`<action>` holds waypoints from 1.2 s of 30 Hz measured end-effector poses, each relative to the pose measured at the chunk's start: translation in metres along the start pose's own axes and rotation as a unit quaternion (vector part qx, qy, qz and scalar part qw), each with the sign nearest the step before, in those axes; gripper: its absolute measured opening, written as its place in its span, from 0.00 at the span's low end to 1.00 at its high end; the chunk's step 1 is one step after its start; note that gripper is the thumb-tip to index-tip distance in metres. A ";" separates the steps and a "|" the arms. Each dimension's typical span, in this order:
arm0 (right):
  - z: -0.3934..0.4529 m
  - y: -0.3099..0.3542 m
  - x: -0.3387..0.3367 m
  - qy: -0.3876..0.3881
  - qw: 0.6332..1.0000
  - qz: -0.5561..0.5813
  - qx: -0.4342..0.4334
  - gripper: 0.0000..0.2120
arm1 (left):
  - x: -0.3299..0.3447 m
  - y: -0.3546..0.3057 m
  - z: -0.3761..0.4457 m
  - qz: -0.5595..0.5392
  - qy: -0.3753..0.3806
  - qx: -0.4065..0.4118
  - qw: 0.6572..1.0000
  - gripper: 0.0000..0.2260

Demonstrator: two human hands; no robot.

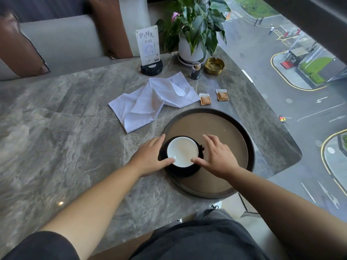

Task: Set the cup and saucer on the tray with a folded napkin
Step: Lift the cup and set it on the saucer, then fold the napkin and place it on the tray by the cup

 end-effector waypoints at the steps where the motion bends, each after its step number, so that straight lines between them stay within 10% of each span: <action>1: 0.002 -0.003 -0.008 -0.013 1.000 0.006 -0.001 0.46 | -0.005 -0.001 0.001 0.003 -0.013 0.004 1.000 0.41; 23: 0.230 -0.047 -0.043 0.009 0.982 -0.043 -0.184 0.25 | -0.068 0.008 0.118 0.071 -0.188 -0.171 0.964 0.10; 36: 0.293 0.002 0.006 0.005 0.972 -0.078 -0.224 0.18 | -0.057 0.101 0.143 0.216 -0.113 -0.222 0.944 0.22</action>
Point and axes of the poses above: each hand's wrist, its own z-axis towards the middle knuckle, its own x-axis out of the palm, y = z × x, the point moved 8 cm from there along z, towards the middle knuckle, and after that the axes turned 8 degrees about -z, right-handed, at the moved point
